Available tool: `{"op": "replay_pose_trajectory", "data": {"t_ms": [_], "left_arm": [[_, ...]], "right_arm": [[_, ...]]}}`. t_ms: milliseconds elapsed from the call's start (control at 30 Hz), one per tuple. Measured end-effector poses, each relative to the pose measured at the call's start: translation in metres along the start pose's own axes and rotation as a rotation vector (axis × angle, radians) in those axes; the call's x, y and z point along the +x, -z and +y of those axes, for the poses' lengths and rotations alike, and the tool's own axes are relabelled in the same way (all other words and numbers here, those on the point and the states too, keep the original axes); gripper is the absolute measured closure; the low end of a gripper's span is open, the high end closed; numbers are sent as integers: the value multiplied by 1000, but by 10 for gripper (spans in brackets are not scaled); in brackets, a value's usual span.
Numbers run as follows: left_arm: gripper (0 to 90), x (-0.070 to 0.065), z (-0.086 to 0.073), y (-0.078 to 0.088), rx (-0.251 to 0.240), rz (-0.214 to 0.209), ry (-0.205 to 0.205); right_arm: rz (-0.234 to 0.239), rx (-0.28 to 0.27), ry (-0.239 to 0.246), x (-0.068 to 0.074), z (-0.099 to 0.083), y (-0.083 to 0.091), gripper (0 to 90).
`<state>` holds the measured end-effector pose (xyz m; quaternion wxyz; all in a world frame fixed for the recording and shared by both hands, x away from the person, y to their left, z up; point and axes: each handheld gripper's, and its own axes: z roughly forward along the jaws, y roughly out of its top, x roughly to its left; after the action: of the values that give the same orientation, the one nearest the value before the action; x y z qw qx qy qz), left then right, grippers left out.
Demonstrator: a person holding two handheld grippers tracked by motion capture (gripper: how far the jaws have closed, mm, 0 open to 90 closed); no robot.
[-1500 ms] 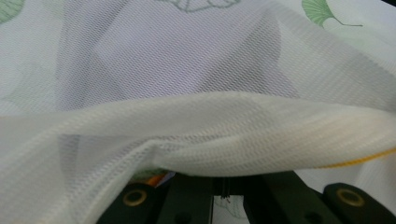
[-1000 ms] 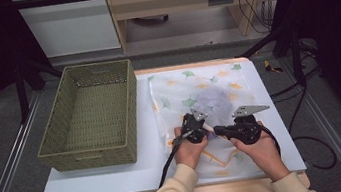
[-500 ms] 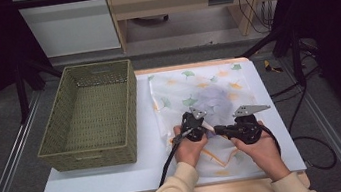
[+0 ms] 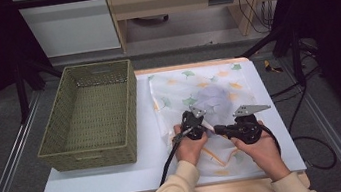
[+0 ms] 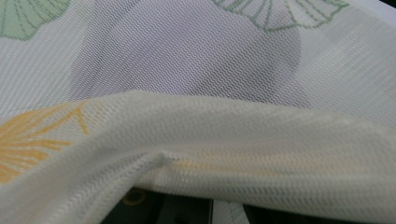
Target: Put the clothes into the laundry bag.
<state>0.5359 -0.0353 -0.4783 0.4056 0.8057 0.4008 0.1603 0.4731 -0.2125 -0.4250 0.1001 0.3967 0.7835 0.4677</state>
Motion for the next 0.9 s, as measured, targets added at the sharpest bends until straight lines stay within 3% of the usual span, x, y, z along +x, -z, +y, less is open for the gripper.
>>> {"op": "replay_pose_trajectory", "data": {"t_ms": [900], "left_arm": [[899, -2, 3, -4, -9, 0, -12]], "right_arm": [[-9, -8, -20, -3, 0, 2, 891]]}}
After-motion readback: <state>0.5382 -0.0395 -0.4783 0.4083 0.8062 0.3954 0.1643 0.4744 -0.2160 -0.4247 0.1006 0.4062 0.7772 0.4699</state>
